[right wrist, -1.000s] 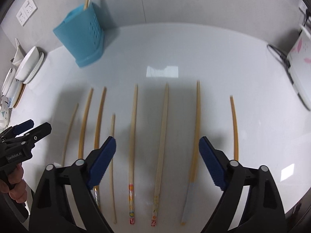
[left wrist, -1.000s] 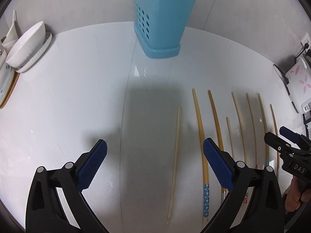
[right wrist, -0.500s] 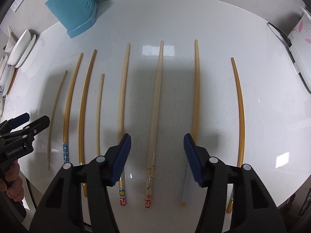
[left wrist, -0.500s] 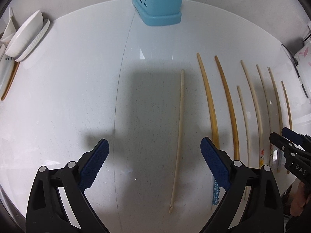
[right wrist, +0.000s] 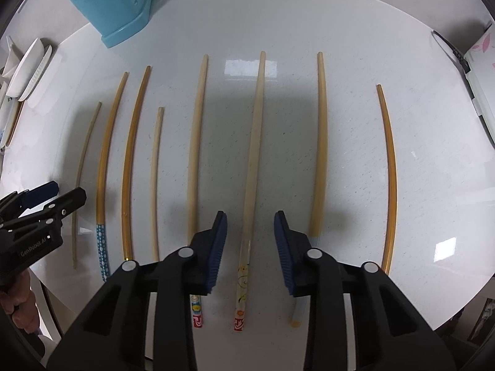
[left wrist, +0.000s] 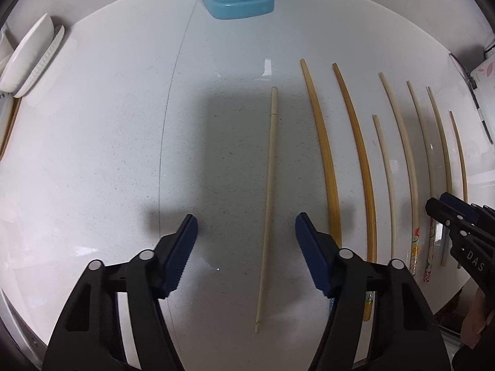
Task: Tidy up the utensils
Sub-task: 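Grasp a plain chopstick with the left tool while the right tool grasps a red-patterned chopstick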
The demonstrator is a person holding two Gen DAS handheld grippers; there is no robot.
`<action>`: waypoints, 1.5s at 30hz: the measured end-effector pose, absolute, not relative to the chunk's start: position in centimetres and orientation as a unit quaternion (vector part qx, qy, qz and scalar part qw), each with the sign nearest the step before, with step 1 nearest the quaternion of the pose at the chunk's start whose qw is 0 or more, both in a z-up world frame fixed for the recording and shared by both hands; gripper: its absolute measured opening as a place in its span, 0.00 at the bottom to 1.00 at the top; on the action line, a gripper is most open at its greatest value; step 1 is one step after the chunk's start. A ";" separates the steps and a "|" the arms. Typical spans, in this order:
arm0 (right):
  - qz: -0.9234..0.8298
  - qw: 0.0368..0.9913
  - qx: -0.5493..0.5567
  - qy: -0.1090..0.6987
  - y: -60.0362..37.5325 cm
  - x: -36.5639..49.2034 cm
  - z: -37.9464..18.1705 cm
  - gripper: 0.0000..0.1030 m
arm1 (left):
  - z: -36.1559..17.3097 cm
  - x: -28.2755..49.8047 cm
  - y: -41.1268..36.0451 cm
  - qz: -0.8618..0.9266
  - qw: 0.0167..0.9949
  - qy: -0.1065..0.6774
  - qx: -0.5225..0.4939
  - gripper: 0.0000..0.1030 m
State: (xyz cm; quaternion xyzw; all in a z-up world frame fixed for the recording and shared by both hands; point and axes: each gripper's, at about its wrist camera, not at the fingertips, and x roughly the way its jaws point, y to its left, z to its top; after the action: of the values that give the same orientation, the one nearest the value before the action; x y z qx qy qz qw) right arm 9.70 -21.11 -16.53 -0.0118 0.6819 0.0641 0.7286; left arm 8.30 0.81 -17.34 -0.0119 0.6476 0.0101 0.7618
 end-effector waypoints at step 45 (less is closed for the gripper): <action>0.045 0.717 -0.005 0.696 -21.4 13.1 -17.3 0.06 | -14.9 7.3 1.5 -0.012 0.761 0.648 -0.029 0.04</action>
State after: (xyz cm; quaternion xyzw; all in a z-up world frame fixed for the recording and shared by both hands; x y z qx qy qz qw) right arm 13.07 -21.36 -17.33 -0.0055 0.6956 0.0454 0.7169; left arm 7.28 1.46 -14.87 -0.0291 0.6480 -0.0124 0.7610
